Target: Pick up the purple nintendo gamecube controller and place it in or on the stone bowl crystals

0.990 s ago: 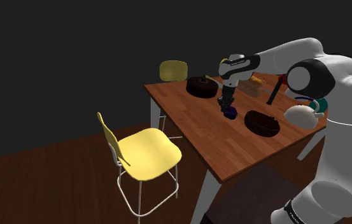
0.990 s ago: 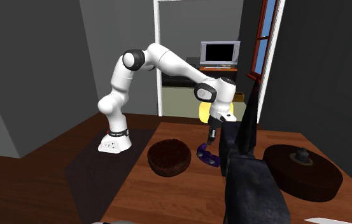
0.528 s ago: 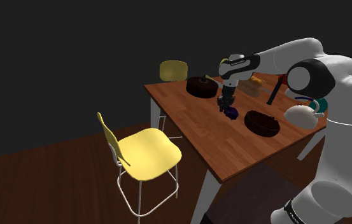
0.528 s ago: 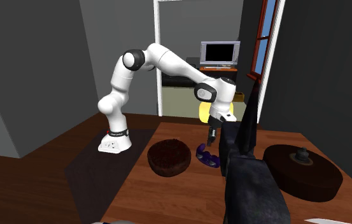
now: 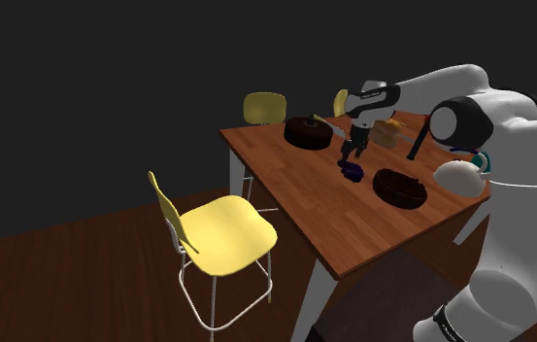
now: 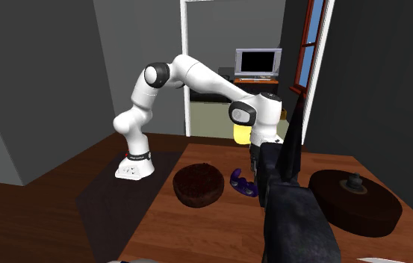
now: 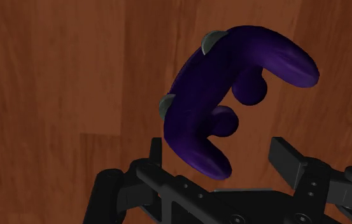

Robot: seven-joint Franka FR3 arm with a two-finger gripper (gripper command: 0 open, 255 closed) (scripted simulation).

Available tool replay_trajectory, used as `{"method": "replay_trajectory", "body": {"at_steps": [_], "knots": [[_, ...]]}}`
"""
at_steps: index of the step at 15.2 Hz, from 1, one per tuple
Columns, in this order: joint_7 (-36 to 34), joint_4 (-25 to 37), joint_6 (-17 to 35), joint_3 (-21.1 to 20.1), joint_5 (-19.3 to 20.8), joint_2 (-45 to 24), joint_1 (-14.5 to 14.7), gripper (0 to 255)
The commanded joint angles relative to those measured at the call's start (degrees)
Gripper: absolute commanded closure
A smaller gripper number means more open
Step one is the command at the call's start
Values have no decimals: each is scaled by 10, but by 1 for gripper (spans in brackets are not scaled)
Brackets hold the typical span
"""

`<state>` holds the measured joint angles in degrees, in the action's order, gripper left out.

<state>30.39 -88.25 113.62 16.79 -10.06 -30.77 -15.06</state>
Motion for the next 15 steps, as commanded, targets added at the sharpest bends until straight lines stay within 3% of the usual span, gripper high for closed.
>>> {"method": "replay_trajectory", "body": {"at_steps": [1,9,15], "knots": [[36,23,3,-1,-3,-10,-17,0],[40,-4,51,-6,-10,-31,-18,0],[40,-4,51,-6,-10,-31,-18,0]]}}
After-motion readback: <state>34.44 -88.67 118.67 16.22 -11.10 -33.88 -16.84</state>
